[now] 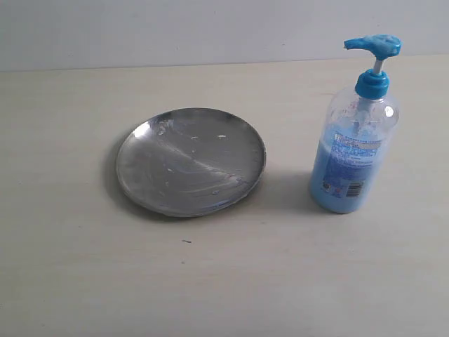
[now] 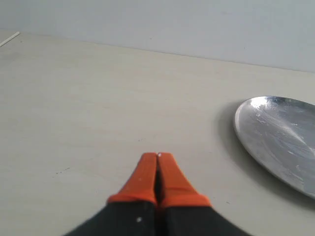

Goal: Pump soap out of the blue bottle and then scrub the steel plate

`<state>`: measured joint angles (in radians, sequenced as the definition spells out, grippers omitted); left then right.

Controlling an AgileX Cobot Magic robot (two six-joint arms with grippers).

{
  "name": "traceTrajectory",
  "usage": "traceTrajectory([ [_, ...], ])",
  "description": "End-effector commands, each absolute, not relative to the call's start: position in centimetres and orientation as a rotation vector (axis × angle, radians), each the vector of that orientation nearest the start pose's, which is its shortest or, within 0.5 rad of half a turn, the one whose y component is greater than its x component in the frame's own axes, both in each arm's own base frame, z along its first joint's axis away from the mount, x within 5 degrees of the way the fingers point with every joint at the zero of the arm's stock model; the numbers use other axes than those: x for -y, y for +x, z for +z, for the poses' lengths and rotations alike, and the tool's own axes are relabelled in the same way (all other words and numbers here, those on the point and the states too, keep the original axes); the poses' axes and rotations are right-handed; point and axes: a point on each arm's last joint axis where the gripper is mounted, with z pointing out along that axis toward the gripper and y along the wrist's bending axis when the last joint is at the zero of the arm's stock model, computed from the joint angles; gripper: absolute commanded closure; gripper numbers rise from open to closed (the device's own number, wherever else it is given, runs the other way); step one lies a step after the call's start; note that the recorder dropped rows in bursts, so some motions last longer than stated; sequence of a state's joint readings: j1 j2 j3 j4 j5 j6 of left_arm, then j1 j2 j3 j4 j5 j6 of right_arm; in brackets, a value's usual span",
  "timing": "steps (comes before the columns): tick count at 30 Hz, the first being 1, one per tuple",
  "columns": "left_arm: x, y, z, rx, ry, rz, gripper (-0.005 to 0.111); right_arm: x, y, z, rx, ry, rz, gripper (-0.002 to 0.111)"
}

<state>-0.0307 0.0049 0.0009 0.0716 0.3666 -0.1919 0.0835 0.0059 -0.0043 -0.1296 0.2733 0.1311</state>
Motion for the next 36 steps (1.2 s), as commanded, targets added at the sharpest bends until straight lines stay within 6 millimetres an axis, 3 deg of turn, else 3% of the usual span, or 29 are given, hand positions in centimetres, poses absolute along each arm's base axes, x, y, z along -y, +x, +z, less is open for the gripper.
traceTrajectory([
  [1,-0.1,5.3,18.1,-1.836,-0.106,-0.082,0.107,-0.2,5.5,18.9,-1.747,-0.046,0.036,0.076],
  [27,-0.1,5.3,18.1,-1.836,-0.106,-0.082,0.107,-0.2,5.6,18.8,-1.769,-0.047,0.034,0.076],
  [29,-0.1,5.3,18.1,-1.836,-0.106,-0.082,0.107,-0.2,5.9,19.5,-1.791,-0.051,0.027,0.076],
  [36,-0.1,5.3,18.1,-1.836,-0.106,-0.082,0.107,-0.3,7.3,24.6,-1.781,-0.050,0.028,0.076],
])
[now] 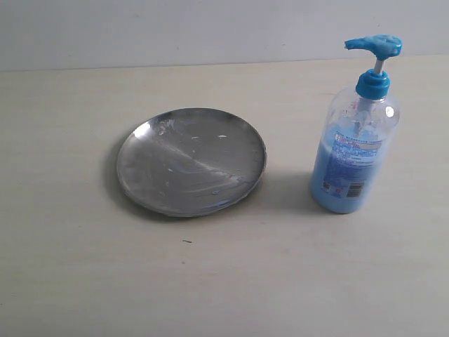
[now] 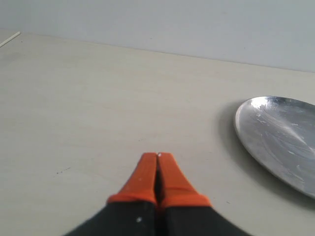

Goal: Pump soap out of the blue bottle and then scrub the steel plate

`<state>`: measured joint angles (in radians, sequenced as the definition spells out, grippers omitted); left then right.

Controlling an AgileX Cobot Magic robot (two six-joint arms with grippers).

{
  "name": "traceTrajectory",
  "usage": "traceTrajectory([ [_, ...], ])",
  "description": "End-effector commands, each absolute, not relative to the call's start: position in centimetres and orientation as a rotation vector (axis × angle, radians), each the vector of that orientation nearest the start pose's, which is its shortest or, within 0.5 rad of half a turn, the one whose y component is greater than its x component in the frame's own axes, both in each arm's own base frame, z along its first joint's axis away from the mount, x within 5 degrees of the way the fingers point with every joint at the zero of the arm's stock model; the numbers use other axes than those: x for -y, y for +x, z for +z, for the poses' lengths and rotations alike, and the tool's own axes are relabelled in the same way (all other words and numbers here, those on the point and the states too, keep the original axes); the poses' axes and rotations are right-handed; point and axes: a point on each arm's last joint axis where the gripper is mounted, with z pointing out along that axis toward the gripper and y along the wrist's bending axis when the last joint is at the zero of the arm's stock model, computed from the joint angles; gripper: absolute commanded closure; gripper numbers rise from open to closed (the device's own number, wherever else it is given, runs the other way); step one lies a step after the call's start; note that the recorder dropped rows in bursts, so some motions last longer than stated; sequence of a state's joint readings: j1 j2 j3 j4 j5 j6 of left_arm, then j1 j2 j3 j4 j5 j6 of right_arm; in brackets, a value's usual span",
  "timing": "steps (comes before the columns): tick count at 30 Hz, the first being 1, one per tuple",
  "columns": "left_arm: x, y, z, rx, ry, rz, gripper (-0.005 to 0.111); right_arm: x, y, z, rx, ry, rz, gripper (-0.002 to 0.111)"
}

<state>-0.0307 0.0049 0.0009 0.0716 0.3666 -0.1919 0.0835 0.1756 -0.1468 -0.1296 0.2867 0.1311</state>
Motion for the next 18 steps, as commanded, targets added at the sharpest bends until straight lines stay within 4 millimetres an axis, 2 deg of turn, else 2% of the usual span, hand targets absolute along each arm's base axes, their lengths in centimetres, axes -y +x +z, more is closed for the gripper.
traceTrajectory([
  [1,-0.1,5.3,18.1,-1.836,-0.106,-0.082,0.107,-0.3,7.6,25.3,-1.783,-0.051,0.028,0.076],
  [7,-0.1,5.3,18.1,-1.836,-0.106,-0.082,0.107,-0.5,9.5,27.6,-1.821,-0.053,0.026,0.076],
  [18,-0.1,5.3,18.1,-1.836,-0.106,-0.082,0.107,-0.8,12.9,28.6,-1.936,-0.058,0.019,0.076],
])
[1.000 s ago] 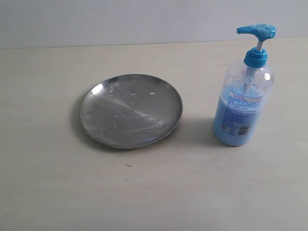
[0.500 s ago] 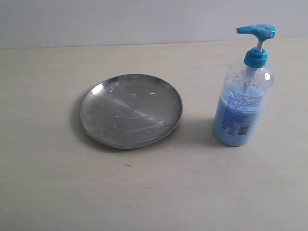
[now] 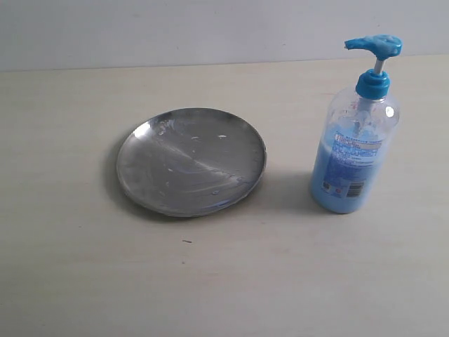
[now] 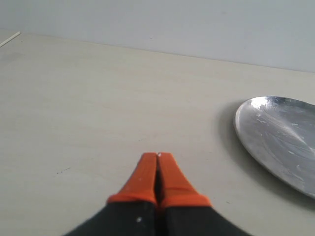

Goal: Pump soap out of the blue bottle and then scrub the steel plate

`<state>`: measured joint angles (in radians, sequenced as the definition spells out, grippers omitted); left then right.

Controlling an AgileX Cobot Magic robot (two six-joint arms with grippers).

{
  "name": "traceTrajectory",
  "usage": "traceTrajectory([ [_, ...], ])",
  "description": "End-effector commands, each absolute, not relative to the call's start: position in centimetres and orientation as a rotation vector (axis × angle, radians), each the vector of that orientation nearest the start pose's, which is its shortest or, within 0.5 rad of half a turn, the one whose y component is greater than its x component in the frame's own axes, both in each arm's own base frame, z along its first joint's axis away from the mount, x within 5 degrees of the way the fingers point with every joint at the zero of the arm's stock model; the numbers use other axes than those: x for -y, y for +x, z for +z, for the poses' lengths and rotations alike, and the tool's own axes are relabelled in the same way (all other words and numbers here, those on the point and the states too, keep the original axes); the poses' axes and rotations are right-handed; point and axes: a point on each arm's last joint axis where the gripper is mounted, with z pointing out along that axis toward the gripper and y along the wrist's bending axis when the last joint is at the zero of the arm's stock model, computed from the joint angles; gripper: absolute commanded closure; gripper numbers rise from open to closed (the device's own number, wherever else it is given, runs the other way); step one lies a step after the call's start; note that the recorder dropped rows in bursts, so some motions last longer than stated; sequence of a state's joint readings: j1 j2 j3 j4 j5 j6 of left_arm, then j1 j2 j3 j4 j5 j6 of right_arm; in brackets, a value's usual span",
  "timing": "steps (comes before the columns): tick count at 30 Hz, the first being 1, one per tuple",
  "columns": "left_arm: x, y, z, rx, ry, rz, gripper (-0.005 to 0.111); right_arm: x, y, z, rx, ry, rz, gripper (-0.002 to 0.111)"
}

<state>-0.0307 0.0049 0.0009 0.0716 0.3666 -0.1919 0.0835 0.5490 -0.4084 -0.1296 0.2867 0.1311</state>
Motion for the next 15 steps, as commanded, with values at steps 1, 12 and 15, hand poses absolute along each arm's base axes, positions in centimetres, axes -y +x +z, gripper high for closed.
traceTrajectory([
  [1,-0.1,5.3,18.1,-1.836,-0.106,-0.082,0.107,-0.8,13.3,28.6,-1.949,-0.059,0.019,0.076],
  [12,-0.1,5.3,18.1,-1.836,-0.106,-0.082,0.107,-0.9,14.5,28.4,-1.997,-0.062,0.016,0.076],
  [15,-0.1,5.3,18.1,-1.836,-0.106,-0.082,0.107,-0.9,14.5,28.4,-1.997,-0.062,0.016,0.076],
])
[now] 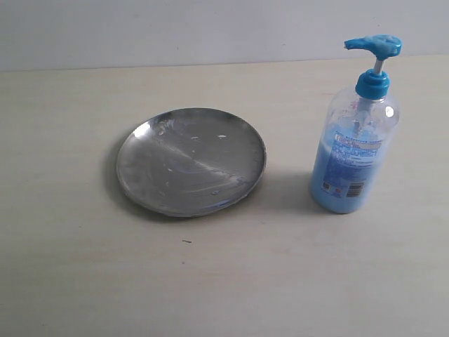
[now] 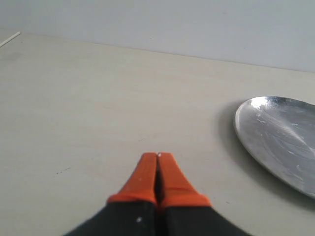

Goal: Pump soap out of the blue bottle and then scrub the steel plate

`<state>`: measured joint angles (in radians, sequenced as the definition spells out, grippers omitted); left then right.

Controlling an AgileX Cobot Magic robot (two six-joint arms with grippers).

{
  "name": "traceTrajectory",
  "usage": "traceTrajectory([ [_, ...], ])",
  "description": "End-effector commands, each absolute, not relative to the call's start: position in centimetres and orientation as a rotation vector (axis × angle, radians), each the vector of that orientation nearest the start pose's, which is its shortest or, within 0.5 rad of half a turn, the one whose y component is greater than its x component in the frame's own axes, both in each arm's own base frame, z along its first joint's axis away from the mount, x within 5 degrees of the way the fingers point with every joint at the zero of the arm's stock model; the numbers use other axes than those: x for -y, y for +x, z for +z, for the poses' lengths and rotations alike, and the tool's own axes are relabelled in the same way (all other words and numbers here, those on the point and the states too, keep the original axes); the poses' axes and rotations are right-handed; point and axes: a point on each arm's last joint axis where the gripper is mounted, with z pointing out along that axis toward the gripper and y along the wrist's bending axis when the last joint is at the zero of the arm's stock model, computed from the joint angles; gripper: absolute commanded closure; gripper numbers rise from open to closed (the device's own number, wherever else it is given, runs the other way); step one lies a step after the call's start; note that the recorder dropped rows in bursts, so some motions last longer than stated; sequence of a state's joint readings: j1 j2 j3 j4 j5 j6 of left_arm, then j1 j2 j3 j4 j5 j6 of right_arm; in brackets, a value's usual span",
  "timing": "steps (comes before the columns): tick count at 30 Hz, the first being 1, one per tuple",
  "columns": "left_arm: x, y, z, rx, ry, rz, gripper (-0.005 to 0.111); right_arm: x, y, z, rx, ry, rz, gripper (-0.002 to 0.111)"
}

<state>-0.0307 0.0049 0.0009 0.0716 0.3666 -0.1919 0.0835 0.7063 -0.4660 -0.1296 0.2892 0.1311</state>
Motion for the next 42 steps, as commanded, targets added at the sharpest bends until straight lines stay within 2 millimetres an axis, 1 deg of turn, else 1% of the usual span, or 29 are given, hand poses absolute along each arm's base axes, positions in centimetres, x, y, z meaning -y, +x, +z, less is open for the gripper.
traceTrajectory([
  [1,-0.1,5.3,18.1,-1.836,-0.106,-0.082,0.107,-0.9,14.5,28.4,-1.997,-0.062,0.016,0.076],
  [9,-0.1,5.3,18.1,-1.836,-0.106,-0.082,0.107,-0.9,14.5,28.4,-1.995,-0.058,0.020,0.076],
  [15,-0.1,5.3,18.1,-1.836,-0.106,-0.082,0.107,-1.2,14.4,28.1,-2.025,0.064,0.139,0.076],
  [24,-0.1,5.3,18.1,-1.836,-0.106,-0.082,0.107,-1.2,14.4,28.2,-2.020,0.065,0.141,0.076],
  [29,-0.1,5.3,18.1,-1.836,-0.106,-0.082,0.107,-1.2,14.4,27.6,-2.084,0.061,0.130,0.076],
  [32,-0.1,5.3,18.1,-1.836,-0.106,-0.082,0.107,-1.3,14.6,26.8,-2.156,0.006,0.105,0.076],
  [34,-0.1,5.3,18.1,-1.836,-0.106,-0.082,0.107,-1.4,14.8,26.4,-2.197,-0.040,0.097,0.072],
  [39,-0.1,5.3,18.1,-1.836,-0.106,-0.082,0.107,-2.2,15.5,25.0,-2.304,-0.144,0.149,0.054],
  [42,-0.1,5.3,18.1,-1.836,-0.106,-0.082,0.107,-2.8,15.8,24.3,-2.348,-0.202,0.162,0.046],
])
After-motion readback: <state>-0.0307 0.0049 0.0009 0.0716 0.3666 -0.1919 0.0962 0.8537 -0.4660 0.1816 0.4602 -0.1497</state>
